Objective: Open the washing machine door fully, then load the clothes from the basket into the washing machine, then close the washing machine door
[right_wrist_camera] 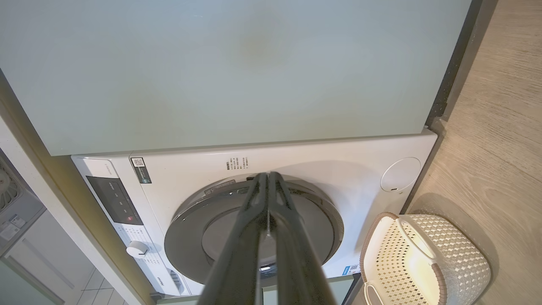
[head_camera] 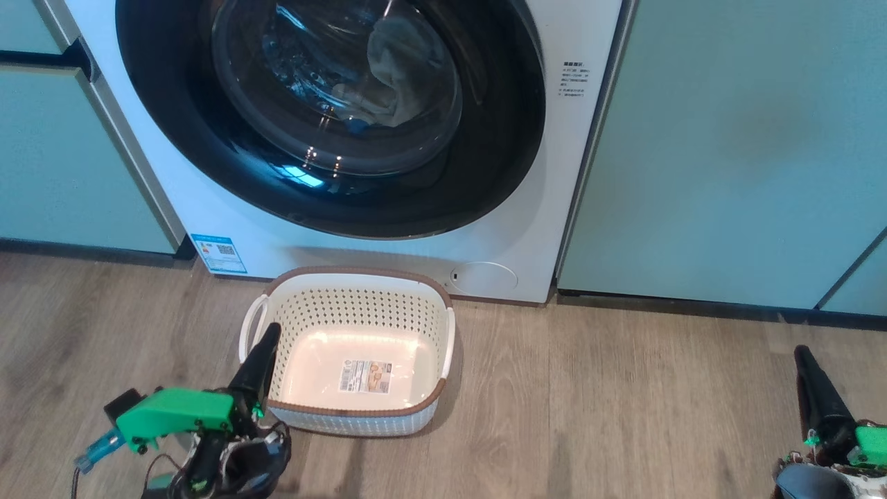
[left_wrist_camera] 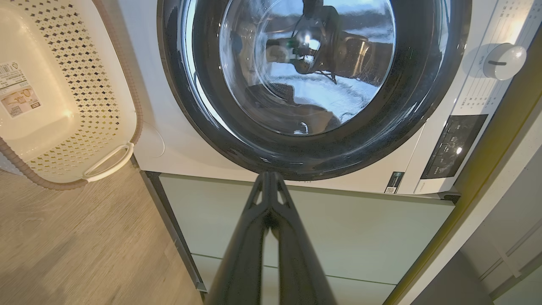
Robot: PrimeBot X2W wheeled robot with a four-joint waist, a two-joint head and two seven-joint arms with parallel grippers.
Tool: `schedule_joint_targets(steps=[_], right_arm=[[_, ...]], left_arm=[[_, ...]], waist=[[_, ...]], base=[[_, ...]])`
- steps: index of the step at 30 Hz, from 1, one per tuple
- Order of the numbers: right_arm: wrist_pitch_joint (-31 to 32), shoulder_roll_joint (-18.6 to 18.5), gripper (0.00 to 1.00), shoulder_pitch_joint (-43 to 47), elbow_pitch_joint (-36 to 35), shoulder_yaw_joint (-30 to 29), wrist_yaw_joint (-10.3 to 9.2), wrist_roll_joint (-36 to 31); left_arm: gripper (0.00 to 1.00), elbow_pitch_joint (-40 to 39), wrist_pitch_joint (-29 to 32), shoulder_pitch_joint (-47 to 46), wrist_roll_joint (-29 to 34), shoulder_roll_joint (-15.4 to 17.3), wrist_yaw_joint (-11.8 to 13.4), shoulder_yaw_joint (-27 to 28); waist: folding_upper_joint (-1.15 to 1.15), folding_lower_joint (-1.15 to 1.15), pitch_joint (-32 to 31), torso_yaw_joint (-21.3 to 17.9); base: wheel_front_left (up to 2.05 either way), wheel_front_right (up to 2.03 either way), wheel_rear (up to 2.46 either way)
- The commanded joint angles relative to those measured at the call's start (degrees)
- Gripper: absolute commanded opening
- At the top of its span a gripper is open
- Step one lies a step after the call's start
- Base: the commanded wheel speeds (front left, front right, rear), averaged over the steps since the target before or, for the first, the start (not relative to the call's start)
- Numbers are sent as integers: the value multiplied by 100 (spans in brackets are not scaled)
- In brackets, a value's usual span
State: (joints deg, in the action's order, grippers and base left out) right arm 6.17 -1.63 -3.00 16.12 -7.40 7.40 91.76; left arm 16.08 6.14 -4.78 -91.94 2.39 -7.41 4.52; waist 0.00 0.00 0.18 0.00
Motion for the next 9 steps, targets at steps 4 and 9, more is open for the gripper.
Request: schedule_joint_targets(steps=[4, 9], right_arm=[[30, -125, 0, -318, -210, 90, 9, 42], [30, -125, 0, -318, -210, 90, 9, 42]], left_arm=[[0, -205, 34, -141, -24, 49, -8, 199], [0, -205, 34, -141, -24, 49, -8, 199]], waist=[[0, 0, 0, 0], [0, 0, 0, 0]], base=[[0, 0, 0], [0, 0, 0]])
